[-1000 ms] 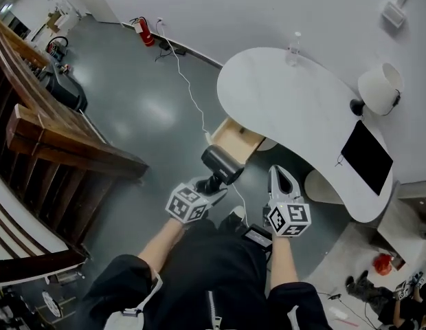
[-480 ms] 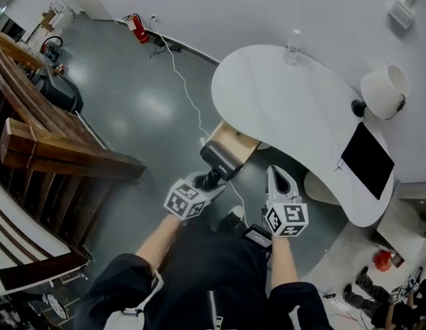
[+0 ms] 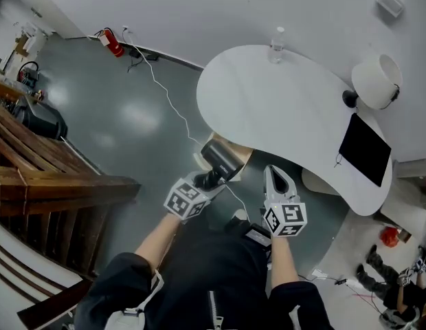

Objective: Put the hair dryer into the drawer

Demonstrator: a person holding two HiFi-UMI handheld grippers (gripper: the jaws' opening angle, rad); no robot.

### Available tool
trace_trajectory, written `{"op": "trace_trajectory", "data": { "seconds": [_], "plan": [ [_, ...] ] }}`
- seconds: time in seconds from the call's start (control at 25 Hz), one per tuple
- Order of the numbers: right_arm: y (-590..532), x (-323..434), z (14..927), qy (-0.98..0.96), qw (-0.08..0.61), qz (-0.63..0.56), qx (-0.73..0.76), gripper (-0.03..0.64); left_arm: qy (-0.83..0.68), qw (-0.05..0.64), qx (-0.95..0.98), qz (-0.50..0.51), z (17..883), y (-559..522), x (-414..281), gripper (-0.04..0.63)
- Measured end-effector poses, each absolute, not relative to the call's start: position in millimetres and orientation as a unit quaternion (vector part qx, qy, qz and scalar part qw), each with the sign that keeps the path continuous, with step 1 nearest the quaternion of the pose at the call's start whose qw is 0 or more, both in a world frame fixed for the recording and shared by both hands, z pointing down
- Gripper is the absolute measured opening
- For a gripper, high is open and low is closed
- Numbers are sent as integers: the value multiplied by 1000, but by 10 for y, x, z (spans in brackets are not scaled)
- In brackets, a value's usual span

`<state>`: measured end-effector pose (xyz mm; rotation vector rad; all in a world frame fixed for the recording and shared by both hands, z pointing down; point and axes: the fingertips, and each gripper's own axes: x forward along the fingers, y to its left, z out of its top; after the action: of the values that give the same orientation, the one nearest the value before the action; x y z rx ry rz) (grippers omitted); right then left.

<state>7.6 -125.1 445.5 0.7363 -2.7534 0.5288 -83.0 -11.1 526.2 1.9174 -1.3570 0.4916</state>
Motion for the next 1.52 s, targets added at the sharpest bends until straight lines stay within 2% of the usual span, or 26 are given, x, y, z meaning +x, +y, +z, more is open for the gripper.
{"op": "trace_trajectory", "data": {
  "seconds": [0.48,0.76,1.12,1.52],
  "plan": [
    [-1342,-470,4421,-904,123,197,359,3,-423,349,801,243,5391,-302,-1504,199],
    [-1232,-679,4383,-874,121,203,425,5,-354,310,835,285,5490,-312,-1797,199],
    [-1127,-751,4441,-853,124,213,459,4,-287,225,858,361,5481,-446,-1984,199],
    [-1266,-676,4532,-854,128,224,451,5,-261,213,861,380,5605,-514,-1855,199]
  ]
}}
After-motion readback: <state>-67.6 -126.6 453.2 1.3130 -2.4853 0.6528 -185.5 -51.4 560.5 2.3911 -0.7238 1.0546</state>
